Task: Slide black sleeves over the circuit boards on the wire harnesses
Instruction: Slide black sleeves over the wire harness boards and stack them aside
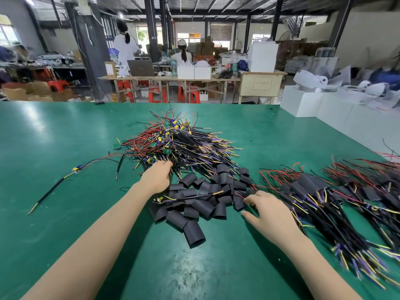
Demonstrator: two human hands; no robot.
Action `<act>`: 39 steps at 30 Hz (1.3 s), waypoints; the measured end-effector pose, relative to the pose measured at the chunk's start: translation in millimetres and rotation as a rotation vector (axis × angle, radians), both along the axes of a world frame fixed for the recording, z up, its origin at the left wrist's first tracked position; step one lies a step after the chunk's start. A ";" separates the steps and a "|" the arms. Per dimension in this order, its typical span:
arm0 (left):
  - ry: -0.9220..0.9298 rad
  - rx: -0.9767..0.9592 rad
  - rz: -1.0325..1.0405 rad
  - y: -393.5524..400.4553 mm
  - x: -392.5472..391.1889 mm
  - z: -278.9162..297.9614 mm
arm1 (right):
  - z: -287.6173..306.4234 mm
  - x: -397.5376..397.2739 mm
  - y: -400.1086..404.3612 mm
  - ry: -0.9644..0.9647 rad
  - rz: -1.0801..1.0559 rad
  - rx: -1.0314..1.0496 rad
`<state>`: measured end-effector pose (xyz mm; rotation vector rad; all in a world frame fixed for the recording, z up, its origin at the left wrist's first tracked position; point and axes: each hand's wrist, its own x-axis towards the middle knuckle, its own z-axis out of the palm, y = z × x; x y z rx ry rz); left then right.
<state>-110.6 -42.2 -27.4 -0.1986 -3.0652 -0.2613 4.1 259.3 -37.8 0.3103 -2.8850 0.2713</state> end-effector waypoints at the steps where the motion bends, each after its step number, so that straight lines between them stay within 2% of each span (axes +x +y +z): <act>1: 0.004 -0.052 -0.001 -3.3 -3.3 -1.7 | -0.2 0.8 -1.0 0.000 0.004 -0.014; 3: 0.046 -0.135 0.006 -9.6 -7.2 -1.9 | -0.8 1.6 -2.8 0.008 0.007 -0.026; 7: 0.091 -0.086 -0.024 -20.1 -7.4 -1.2 | -2.5 0.9 -6.8 0.017 0.010 0.001; 11: 0.026 -0.085 -0.049 -27.7 -1.4 -2.1 | -2.5 0.1 -11.2 0.018 0.034 -0.012; 20: 0.078 -0.148 -0.098 -41.8 14.3 6.9 | -0.8 0.2 -10.1 0.032 0.069 -0.080; 22: 0.185 -0.108 -0.126 -41.7 18.0 10.2 | -2.0 -0.1 -10.9 0.035 0.094 -0.083; 25: 0.466 0.006 -0.119 -38.0 24.0 20.6 | -2.4 -0.9 -12.9 0.053 0.093 -0.064; 28: 0.689 0.198 -0.132 -29.8 34.2 36.3 | -1.2 -2.2 -13.4 0.059 0.111 -0.065; 31: 0.799 0.402 -0.145 -17.1 51.4 46.5 | 0.5 -0.7 -13.6 0.048 0.175 -0.144; 34: 0.737 0.398 -0.266 -5.7 71.9 48.6 | 1.9 1.5 -15.0 0.042 0.181 -0.158; 37: 0.543 0.409 -0.406 5.5 89.8 41.7 | 3.1 1.4 -14.9 0.011 0.152 -0.168; 39: 0.437 0.460 -0.415 12.1 98.9 32.4 | 3.4 1.2 -14.0 -0.007 0.147 -0.178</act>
